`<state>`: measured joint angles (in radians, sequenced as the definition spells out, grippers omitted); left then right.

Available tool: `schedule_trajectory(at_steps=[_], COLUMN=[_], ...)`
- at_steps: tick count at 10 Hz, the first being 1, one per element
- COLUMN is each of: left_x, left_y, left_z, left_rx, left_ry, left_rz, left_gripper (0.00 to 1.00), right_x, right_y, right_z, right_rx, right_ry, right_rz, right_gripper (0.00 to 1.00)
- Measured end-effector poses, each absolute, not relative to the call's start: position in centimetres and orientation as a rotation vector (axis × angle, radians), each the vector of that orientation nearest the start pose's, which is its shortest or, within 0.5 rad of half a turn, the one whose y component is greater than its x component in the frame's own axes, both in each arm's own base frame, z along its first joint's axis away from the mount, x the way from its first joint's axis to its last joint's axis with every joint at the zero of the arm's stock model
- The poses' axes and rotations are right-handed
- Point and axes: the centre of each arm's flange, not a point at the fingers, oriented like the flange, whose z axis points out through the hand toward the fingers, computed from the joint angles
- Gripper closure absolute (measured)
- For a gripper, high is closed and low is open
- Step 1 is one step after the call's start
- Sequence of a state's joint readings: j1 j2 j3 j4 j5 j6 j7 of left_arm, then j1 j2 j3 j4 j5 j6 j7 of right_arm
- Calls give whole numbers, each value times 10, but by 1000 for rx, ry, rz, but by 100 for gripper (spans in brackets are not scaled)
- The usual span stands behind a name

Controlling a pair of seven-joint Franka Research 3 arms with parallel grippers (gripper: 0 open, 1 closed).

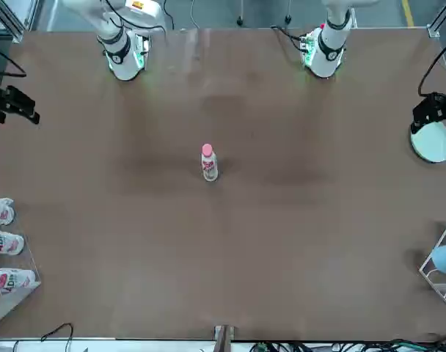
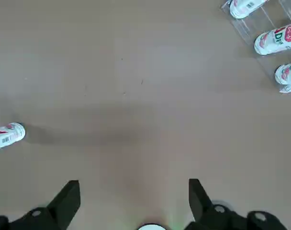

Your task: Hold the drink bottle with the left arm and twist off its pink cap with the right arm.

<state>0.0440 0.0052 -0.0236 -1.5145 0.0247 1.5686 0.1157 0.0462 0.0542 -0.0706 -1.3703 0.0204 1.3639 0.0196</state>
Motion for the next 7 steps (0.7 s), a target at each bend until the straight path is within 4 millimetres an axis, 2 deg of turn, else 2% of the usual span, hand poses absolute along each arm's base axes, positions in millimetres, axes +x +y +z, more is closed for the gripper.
schedule_trajectory(at_steps=[3, 5, 7], left_x=[557, 563, 577], left_y=[3, -21, -57], left_z=[647, 636, 610], left_rx=[-3110, -3167, -3237], left_ry=[160, 13, -131], left_rz=[-71, -56, -7], left_gripper=[0, 0, 0], right_x=[549, 549, 549], right_y=[-12, -11, -4], right_z=[670, 670, 670], right_rx=[-3123, -3122, -3108], right_ry=[70, 66, 26], right_rz=[92, 90, 89], right_gripper=[0, 0, 0])
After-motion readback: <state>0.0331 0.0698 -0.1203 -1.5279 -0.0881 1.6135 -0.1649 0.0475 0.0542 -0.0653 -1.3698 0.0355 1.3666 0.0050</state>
